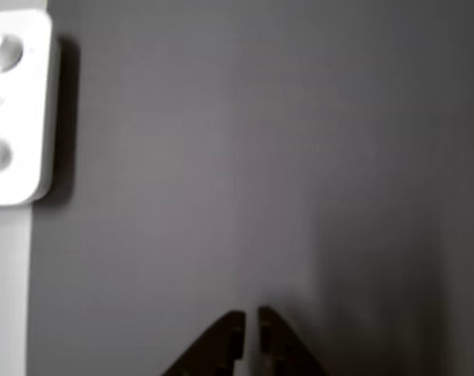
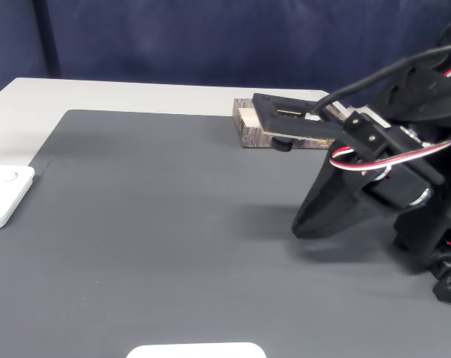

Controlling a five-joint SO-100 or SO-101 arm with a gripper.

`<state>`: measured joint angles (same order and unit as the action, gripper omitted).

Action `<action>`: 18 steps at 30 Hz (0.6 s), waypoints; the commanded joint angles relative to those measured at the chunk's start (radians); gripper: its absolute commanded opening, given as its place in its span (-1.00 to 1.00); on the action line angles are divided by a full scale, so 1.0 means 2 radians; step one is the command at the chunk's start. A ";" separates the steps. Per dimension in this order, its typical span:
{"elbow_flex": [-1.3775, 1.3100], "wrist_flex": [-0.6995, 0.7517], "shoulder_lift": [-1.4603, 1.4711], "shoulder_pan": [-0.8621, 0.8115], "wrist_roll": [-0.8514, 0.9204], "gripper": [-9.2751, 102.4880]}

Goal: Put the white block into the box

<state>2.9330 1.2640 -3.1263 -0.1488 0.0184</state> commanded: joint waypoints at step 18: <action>0.054 -0.001 -0.099 0.032 -0.017 -0.86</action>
<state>3.0434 1.2640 -3.2889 -0.1104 -0.0031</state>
